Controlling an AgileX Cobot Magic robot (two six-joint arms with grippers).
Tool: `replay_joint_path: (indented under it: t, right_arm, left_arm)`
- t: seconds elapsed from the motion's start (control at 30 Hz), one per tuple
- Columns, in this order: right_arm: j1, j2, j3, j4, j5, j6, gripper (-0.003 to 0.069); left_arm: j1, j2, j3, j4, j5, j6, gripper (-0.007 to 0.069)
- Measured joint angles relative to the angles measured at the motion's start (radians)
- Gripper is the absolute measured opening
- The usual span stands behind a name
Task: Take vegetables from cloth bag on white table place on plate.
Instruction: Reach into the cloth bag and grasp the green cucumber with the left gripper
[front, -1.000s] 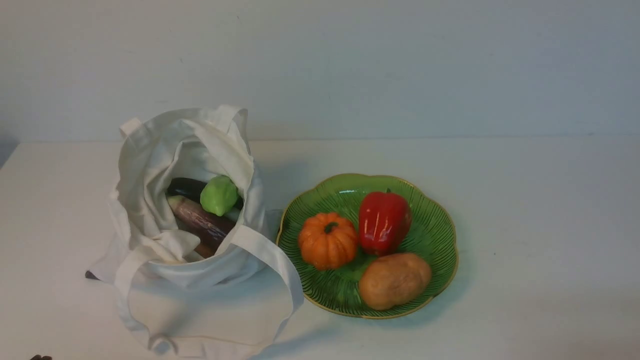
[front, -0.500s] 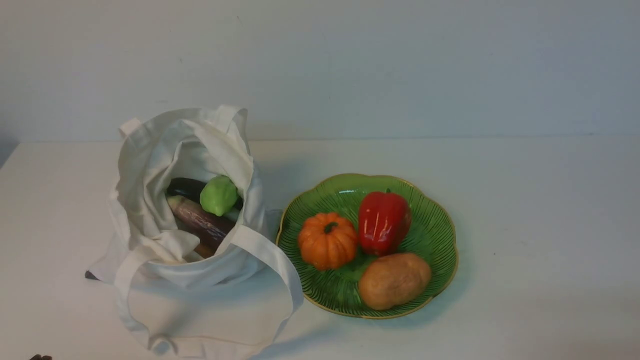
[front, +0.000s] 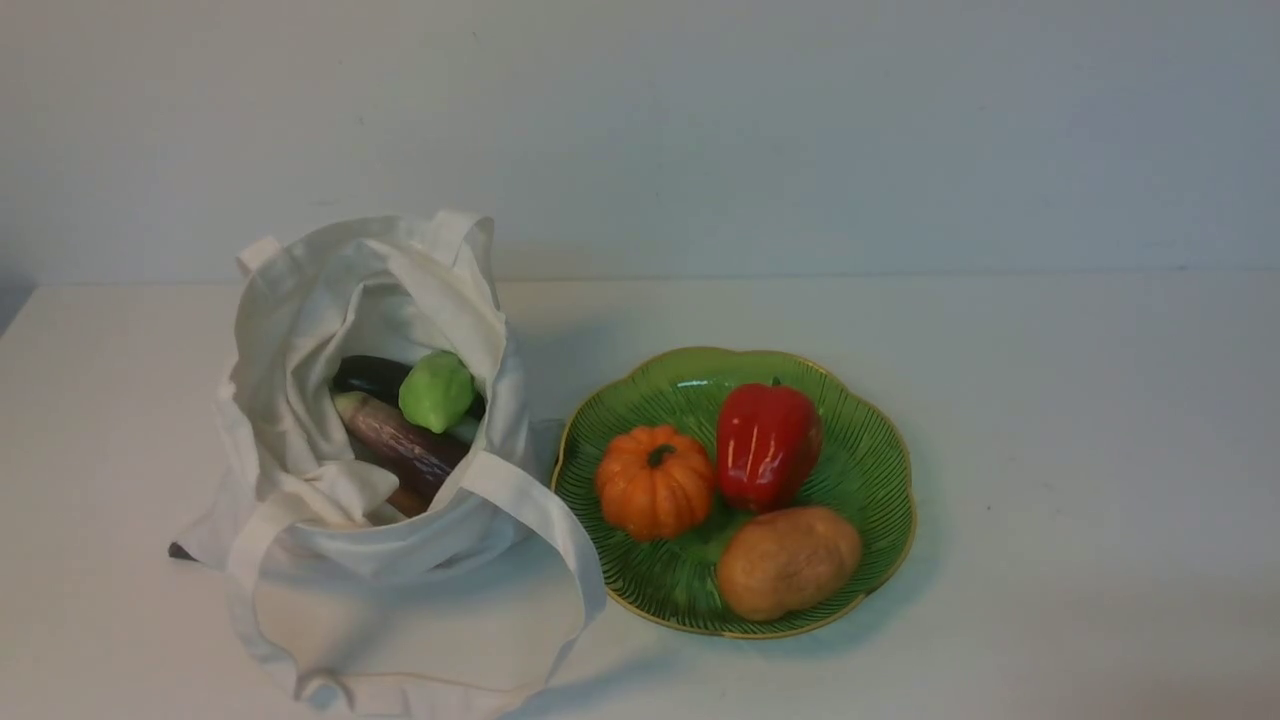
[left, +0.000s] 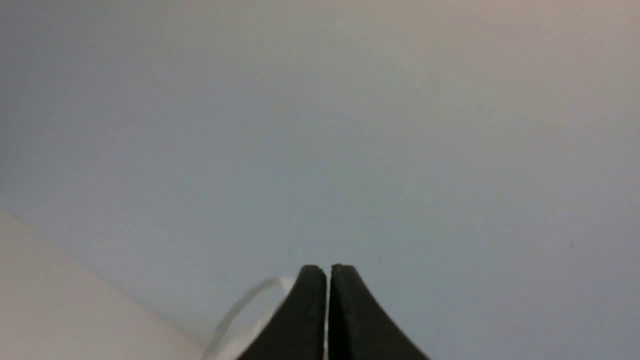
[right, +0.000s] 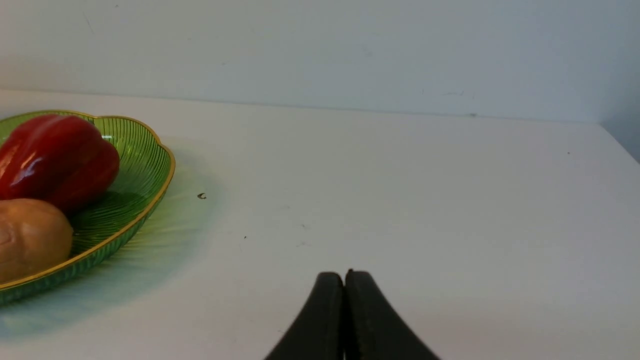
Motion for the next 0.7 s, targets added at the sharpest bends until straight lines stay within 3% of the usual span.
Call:
replay_joint_path:
  t: [0.13, 0.27, 0.37, 0.4, 0.47, 0.5, 0.53, 0.6, 0.7]
  right_arm:
    - [0.0, 0.0, 0.0, 0.001, 0.0, 0.0, -0.0015]
    - [0.0, 0.0, 0.0, 0.001, 0.0, 0.0, -0.0015]
    - [0.0, 0.0, 0.0, 0.001, 0.0, 0.0, -0.0015]
    - [0.0, 0.0, 0.0, 0.001, 0.0, 0.0, -0.0015]
    - [0.0, 0.0, 0.0, 0.001, 0.0, 0.0, -0.0015]
    - [0.0, 0.0, 0.0, 0.001, 0.0, 0.0, -0.0015]
    - [0.0, 0.0, 0.0, 0.001, 0.0, 0.0, -0.0015]
    - [0.0, 0.0, 0.0, 0.001, 0.0, 0.0, -0.0015]
    - [0.0, 0.0, 0.0, 0.001, 0.0, 0.0, -0.0015]
  left_arm:
    - [0.0, 0.013, -0.115, 0.036, 0.026, 0.001, -0.0005]
    - [0.0, 0.16, -0.329, 0.147, 0.238, 0.037, -0.0005]
    - [0.0, 0.303, -0.469, 0.207, 0.443, 0.067, -0.0005]
    - [0.0, 0.426, -0.557, 0.242, 0.61, 0.086, -0.0005]
    - [0.0, 0.562, -0.662, 0.272, 0.766, 0.098, -0.0005]
    - [0.0, 0.668, -0.755, 0.305, 0.916, 0.108, -0.0005]
    - [0.0, 0.686, -0.768, 0.31, 0.937, 0.108, -0.0005]
    - [0.0, 0.927, -0.935, 0.363, 1.159, 0.136, -0.0005]
    - [0.0, 1.123, -1.081, 0.396, 1.3, 0.187, -0.0005]
